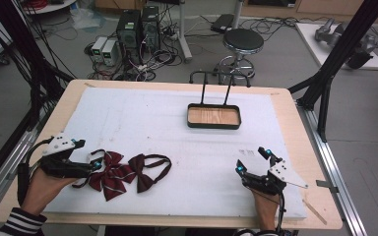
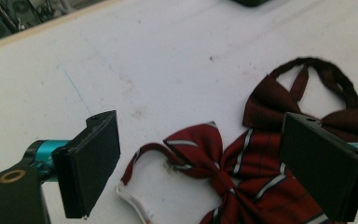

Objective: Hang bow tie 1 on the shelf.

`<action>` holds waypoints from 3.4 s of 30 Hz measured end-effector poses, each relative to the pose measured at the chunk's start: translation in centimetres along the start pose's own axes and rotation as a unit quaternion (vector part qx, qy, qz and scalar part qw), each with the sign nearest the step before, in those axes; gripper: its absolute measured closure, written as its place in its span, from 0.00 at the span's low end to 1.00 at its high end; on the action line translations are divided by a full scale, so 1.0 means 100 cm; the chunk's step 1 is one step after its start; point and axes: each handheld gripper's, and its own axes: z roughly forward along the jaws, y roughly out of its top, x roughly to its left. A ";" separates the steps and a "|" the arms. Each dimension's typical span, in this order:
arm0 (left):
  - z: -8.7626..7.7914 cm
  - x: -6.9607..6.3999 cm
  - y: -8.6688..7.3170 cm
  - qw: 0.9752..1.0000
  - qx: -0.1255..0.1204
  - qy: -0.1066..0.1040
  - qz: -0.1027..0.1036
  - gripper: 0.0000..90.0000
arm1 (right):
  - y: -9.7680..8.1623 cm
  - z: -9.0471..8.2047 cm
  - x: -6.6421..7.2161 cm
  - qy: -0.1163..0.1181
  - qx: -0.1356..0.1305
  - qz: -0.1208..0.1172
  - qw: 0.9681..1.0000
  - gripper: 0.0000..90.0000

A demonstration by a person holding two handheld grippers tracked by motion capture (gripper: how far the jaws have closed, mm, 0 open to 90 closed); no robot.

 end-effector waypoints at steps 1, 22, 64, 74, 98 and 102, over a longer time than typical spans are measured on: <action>0.001 0.000 0.000 1.000 0.005 0.001 0.003 0.15 | 0.000 0.000 0.001 0.001 0.003 0.005 1.000 0.10; 0.031 -0.005 0.000 0.988 0.152 -0.033 -0.016 0.23 | 0.000 0.000 0.000 0.001 -0.002 0.002 1.000 0.10; 0.064 -0.007 0.014 0.952 0.282 -0.055 -0.106 0.59 | 0.000 -0.001 0.000 0.002 -0.002 0.006 1.000 0.10; 0.069 -0.007 0.014 0.949 0.291 -0.053 -0.111 0.66 | 0.000 -0.001 0.000 0.002 -0.002 0.006 1.000 0.10; 0.072 -0.010 0.009 0.951 0.291 -0.050 -0.092 0.82 | 0.000 -0.001 0.000 0.003 -0.002 0.006 1.000 0.10; 0.070 -0.010 0.010 0.952 0.286 -0.050 -0.092 0.82 | 0.000 -0.001 0.000 0.003 -0.003 0.006 1.000 0.10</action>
